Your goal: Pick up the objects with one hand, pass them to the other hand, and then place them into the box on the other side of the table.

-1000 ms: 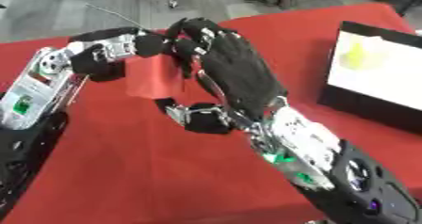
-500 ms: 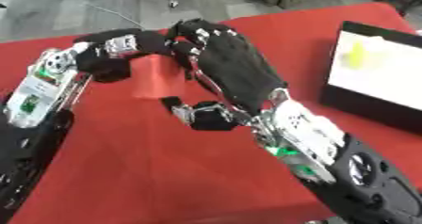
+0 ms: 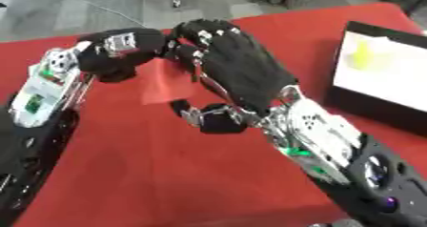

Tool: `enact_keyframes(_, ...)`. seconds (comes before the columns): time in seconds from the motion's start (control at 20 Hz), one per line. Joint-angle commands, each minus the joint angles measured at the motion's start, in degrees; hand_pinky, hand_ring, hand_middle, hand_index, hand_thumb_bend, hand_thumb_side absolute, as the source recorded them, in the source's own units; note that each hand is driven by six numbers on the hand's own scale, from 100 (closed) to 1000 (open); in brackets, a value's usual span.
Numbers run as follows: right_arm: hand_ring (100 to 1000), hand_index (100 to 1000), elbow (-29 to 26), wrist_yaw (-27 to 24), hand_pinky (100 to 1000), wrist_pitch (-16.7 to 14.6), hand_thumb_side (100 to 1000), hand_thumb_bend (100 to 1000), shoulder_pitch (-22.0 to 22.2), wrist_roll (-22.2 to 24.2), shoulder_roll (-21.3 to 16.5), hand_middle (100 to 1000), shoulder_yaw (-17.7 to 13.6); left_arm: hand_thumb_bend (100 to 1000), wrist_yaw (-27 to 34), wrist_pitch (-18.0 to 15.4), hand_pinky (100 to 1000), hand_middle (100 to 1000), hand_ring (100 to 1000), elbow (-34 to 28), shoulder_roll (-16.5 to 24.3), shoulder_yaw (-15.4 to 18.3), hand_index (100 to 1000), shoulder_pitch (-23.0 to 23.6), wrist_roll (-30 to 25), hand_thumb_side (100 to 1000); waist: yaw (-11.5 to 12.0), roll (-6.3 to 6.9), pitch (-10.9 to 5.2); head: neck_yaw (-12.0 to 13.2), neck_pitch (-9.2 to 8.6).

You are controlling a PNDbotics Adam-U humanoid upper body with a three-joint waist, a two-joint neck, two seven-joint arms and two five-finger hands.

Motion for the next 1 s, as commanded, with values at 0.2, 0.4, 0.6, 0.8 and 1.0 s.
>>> enact_keyframes(0.2,832,307,0.09,3.29,695,1.44,333,279,1.1,-2.52,-1.84,762,0.63,231,5.82,-0.26,843,561,582,1.18,1.35,4.93,725,-2.52,0.57,981,0.02,-0.08,-0.5,0.28,-0.15)
enact_keyframes(0.4,830,302,0.11,7.63,681,4.79,357,292,1.87,-5.88,-1.74,755,-0.27,232,5.01,-0.04,843,562,582,1.7,1.74,4.09,726,-2.21,0.57,1000,0.14,0.16,-0.58,0.22,-0.15)
enact_keyframes(0.6,826,299,0.4,12.16,670,8.19,374,301,2.5,-9.29,-1.63,748,-0.5,227,3.87,-0.53,843,564,584,2.31,2.61,2.86,727,-1.95,0.57,1000,0.31,0.39,-0.76,0.11,-0.15)
enact_keyframes(0.8,827,299,0.7,14.55,675,9.87,379,299,2.68,-11.04,-1.5,750,-0.04,227,2.19,-1.51,842,564,584,4.3,2.89,3.17,726,-1.71,0.57,1000,0.44,0.42,-0.86,0.41,-0.15)
enact_keyframes(1.0,828,299,0.23,14.99,676,10.3,381,299,2.75,-11.14,-1.76,751,0.2,227,1.08,-2.1,843,564,585,6.11,2.74,4.23,726,-1.6,0.57,1000,0.47,0.38,-0.84,0.65,-0.15)
